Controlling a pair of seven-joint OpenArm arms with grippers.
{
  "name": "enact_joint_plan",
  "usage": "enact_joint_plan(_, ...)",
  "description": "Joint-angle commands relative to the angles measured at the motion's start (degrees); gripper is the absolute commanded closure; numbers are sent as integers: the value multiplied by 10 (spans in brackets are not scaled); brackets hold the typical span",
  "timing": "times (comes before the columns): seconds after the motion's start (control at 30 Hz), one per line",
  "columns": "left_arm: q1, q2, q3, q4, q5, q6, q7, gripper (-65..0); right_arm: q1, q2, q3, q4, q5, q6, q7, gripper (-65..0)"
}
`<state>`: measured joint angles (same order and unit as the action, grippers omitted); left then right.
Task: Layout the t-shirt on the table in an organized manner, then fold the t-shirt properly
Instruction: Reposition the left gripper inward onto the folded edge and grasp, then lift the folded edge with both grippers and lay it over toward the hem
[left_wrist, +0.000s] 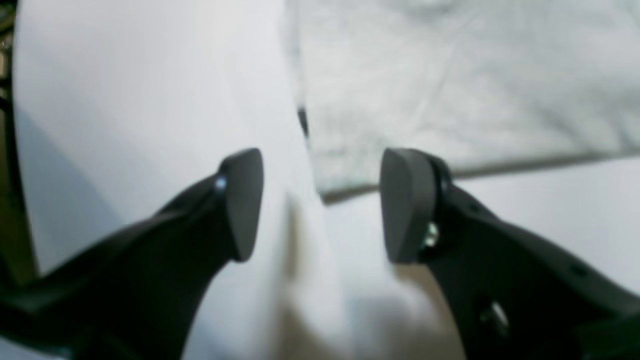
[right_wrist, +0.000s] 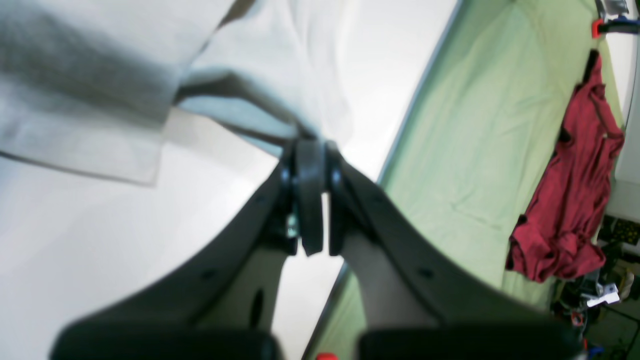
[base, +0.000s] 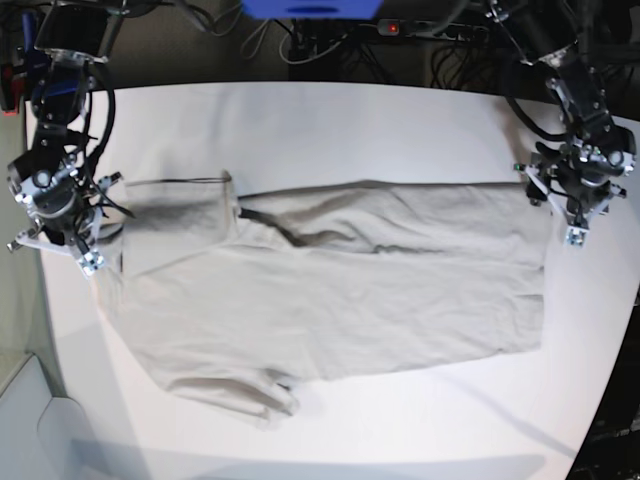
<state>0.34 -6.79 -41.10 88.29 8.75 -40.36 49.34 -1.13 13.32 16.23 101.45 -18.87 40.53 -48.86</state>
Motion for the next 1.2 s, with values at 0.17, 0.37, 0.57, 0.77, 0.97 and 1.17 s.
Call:
enact_joint_plan(0.17,-27,-13,-25,-14,2,4,-9,-362,7,8,3,8,-2,-5,6,0)
enact_joint_plan(0.37,-35,-11,-25,-44,2,4,-9,-362,7,8,3,7,-2,-5,6,0)
enact_joint_plan(0.57,-36,-11,-25,-84,1,4,-9,-362,7,8,3,7,-2,-5,6,0)
enact_joint_plan(0.77,-39,-7,15,-130,1,4,-30,-278,7,8,3,7,-2,-5,6,0)
enact_joint_plan(0.97,-34,-6,46,-149,1,4,-53,0,-1,8,5,7,-2,-5,6,0)
enact_joint_plan(1.17,-16,-9,32,-100,1,4,-53,-4,-1,8,5,8,-2,-5,6,0)
